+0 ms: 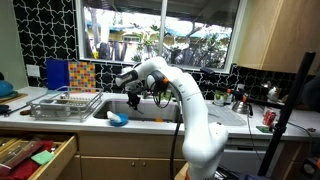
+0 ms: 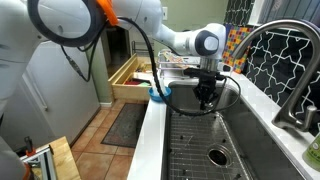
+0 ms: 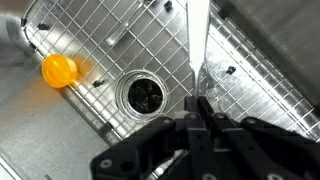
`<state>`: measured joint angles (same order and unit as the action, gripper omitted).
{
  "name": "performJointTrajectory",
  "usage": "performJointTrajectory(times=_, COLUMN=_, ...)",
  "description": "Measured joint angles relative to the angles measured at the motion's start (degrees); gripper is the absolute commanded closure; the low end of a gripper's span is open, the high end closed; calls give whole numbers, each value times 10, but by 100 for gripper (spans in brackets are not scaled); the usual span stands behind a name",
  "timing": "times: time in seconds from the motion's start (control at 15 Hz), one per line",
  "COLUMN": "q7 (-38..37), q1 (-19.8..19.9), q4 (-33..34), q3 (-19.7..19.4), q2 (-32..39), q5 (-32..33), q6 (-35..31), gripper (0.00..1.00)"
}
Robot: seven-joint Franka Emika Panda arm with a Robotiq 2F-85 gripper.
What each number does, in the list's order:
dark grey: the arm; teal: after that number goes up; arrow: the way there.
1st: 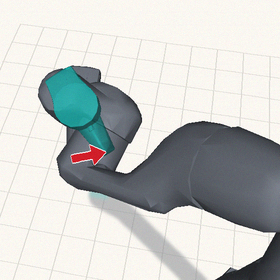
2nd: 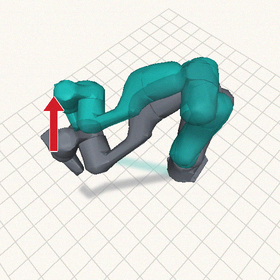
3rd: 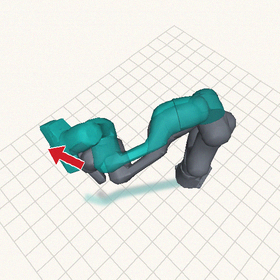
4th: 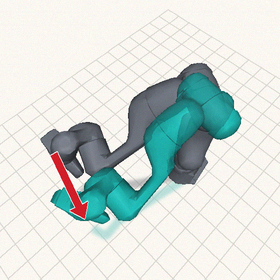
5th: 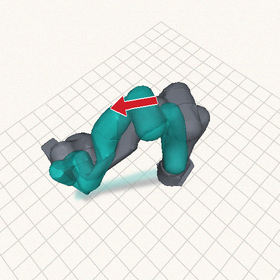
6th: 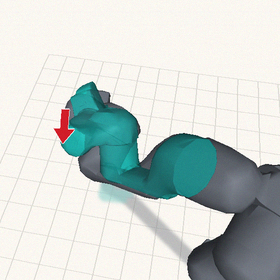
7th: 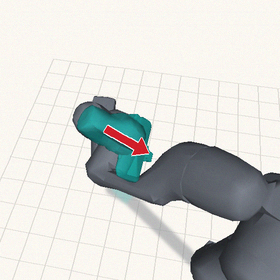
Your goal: Turn on the faucet then rinse the spoon under it
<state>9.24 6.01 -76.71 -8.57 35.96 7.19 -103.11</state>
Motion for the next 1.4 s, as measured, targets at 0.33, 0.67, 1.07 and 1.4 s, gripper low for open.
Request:
performJointTrajectory(times=0.33, q7=58, q1=7, q4=-29, q3=13, q2=-25, q5=6, q6=-11, gripper=93)
performJointTrajectory(times=0.67, q7=66, q1=9, q4=-32, q3=22, q2=-29, q5=5, q6=-11, gripper=98)
performJointTrajectory(times=1.07, q7=192, q1=22, q4=-39, q3=62, q2=-72, q5=-14, q6=46, gripper=98)
performJointTrajectory(times=1.4, q7=335, q1=46, q4=-93, q3=74, q2=-151, q5=-49, q6=146, gripper=98)
